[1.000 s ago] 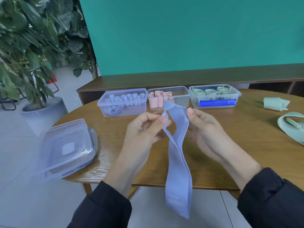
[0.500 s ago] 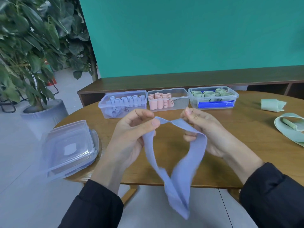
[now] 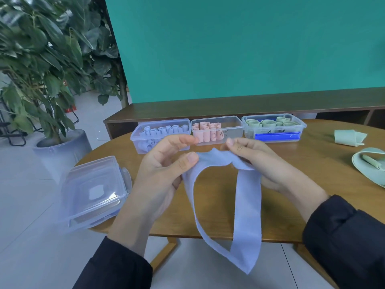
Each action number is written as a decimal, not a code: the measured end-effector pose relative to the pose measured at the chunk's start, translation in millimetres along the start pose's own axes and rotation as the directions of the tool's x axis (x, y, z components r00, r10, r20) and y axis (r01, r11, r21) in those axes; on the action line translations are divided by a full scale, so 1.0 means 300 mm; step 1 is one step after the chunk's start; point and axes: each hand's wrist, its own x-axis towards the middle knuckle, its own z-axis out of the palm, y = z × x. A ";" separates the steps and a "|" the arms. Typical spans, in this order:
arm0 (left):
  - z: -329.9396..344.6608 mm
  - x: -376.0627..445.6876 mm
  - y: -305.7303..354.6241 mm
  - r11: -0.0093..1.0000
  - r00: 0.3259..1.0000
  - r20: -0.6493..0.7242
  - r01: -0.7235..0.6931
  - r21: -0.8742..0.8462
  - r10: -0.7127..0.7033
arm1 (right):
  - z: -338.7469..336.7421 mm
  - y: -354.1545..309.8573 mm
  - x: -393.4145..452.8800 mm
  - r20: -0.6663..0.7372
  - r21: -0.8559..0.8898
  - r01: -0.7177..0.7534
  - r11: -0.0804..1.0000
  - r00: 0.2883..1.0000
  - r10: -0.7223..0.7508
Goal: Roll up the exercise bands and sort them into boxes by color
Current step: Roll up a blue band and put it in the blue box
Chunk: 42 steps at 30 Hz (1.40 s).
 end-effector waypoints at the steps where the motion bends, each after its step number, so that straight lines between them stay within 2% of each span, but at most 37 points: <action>1: 0.006 0.001 0.002 1.000 1.000 0.009 -0.021 -0.005 0.021 | 0.001 -0.004 0.021 0.023 0.040 -0.004 0.999 1.000 0.003; 6: 0.050 0.036 -0.010 0.992 0.992 -0.021 -0.126 -0.023 0.126 | 0.030 -0.035 0.151 0.086 0.303 -0.042 0.952 0.996 0.017; 10: 0.074 0.103 -0.062 0.989 0.982 -0.121 -0.135 0.064 0.142 | 0.062 -0.048 0.265 0.165 0.228 -0.127 0.965 0.982 0.090; 12: 0.054 0.147 -0.117 0.977 0.974 -0.188 -0.091 0.192 0.128 | 0.053 -0.024 0.329 0.103 0.191 -0.179 0.965 0.981 0.162; 14: 0.008 0.192 -0.186 0.945 0.974 -0.215 0.002 0.328 0.072 | 0.022 0.014 0.385 -0.033 0.107 -0.160 0.981 0.986 0.164; 17: -0.066 0.232 -0.275 0.792 0.985 -0.167 0.131 0.597 -0.037 | -0.028 0.053 0.422 -0.220 -0.024 -0.132 0.991 0.968 0.124; 19: -0.102 0.240 -0.304 0.648 0.991 -0.117 0.136 0.750 -0.073 | -0.035 0.060 0.437 -0.256 -0.082 -0.130 0.988 0.961 0.105; 21: -0.135 0.243 -0.314 0.540 0.992 -0.105 0.127 0.832 -0.072 | -0.011 0.058 0.454 -0.241 -0.143 -0.107 0.984 0.968 0.070; 25: -0.213 0.243 -0.289 0.463 0.977 -0.214 0.198 0.864 -0.018 | 0.093 0.046 0.512 -0.127 -0.243 -0.032 0.969 0.992 0.001; 29: -0.281 0.243 -0.227 0.559 0.923 -0.378 0.272 0.784 0.080 | 0.217 0.040 0.619 -0.016 -0.429 0.060 0.901 0.997 -0.075; 34: -0.347 0.258 -0.178 0.725 0.820 -0.554 0.294 0.623 0.144 | 0.326 0.051 0.795 0.047 -0.546 0.150 0.824 0.988 -0.149; 38: -0.388 0.269 -0.162 0.855 0.729 -0.676 0.282 0.435 0.104 | 0.395 0.064 0.930 0.094 -0.663 0.132 0.737 0.991 -0.093; 42: -0.427 0.284 -0.154 0.899 0.647 -0.758 0.280 0.337 0.083 | 0.453 0.083 1.046 0.139 -0.789 0.084 0.608 0.989 0.044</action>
